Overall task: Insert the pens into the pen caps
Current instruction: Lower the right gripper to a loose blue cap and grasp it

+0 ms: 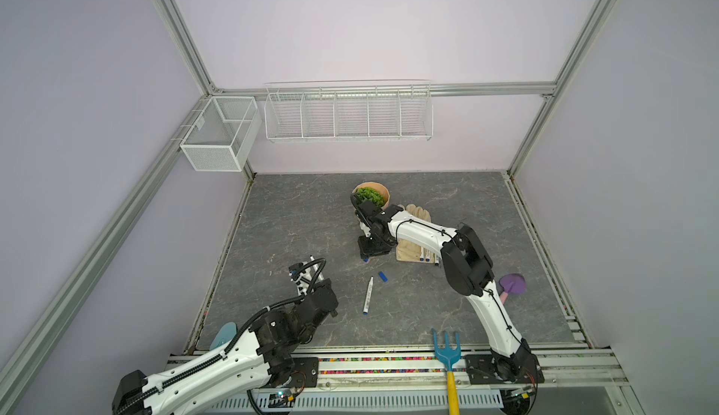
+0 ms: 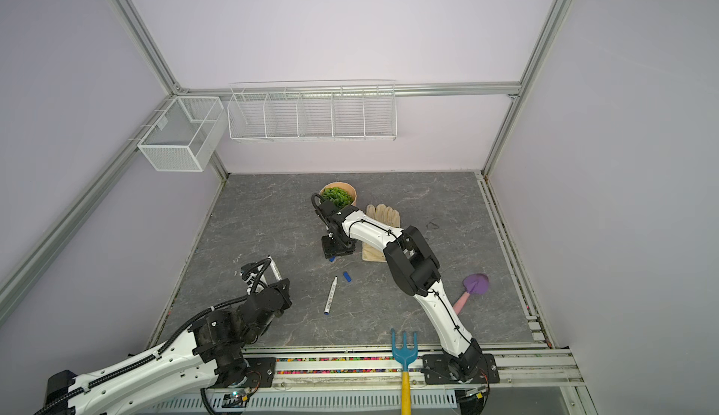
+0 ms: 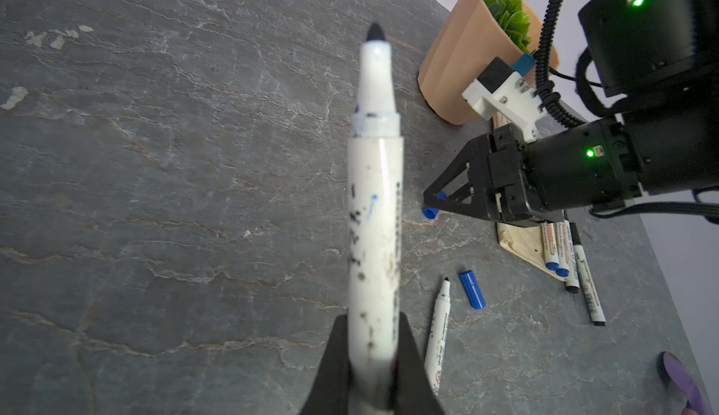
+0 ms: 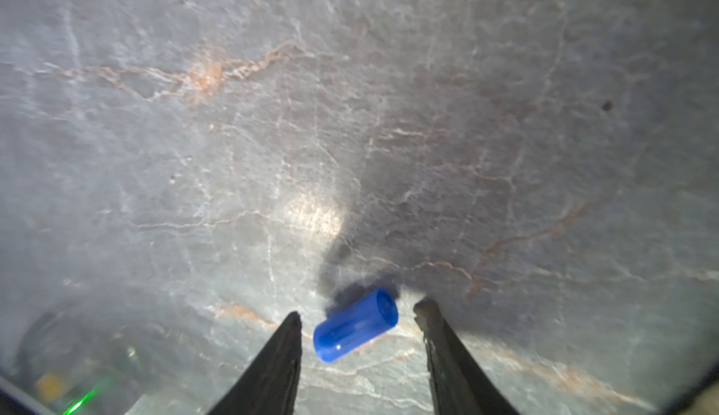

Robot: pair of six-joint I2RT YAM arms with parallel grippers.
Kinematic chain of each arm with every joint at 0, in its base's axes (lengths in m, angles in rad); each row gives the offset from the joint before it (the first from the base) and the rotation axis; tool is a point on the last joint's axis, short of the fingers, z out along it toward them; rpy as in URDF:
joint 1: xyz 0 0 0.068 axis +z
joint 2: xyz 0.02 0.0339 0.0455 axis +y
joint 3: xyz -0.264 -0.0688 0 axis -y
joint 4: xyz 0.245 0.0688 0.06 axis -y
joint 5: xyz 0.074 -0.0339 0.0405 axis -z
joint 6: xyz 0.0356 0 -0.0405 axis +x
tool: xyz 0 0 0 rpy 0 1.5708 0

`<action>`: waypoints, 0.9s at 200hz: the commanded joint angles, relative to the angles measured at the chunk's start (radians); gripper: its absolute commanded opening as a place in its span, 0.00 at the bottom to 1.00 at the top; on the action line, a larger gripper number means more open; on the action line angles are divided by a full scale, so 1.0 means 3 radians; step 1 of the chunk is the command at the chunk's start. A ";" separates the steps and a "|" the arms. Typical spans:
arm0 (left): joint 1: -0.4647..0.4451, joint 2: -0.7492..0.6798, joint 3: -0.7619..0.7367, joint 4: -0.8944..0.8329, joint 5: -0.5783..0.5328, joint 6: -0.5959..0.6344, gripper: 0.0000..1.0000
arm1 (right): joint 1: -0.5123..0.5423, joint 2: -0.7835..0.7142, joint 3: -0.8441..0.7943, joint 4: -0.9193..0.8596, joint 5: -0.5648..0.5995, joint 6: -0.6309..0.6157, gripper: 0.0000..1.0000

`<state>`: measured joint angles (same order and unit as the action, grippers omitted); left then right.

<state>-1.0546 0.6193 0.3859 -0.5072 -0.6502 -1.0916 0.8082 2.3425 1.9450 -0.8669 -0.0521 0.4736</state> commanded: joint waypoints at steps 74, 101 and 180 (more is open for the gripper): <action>0.0013 -0.0041 -0.0075 0.0054 -0.0022 -0.0028 0.00 | 0.0139 0.0064 -0.0171 -0.0330 0.0955 -0.0157 0.42; 0.0013 0.0000 -0.0040 0.0055 -0.0006 -0.0002 0.00 | 0.0116 -0.0071 -0.0391 -0.0164 0.0954 -0.0180 0.42; 0.0017 0.0215 0.0021 0.0219 0.0093 0.0119 0.00 | 0.0044 -0.0084 -0.0467 -0.0011 0.0874 -0.0264 0.35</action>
<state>-1.0538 0.6708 0.3679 -0.4686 -0.6312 -1.0859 0.8383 2.2936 1.8454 -0.8474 0.1864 0.4179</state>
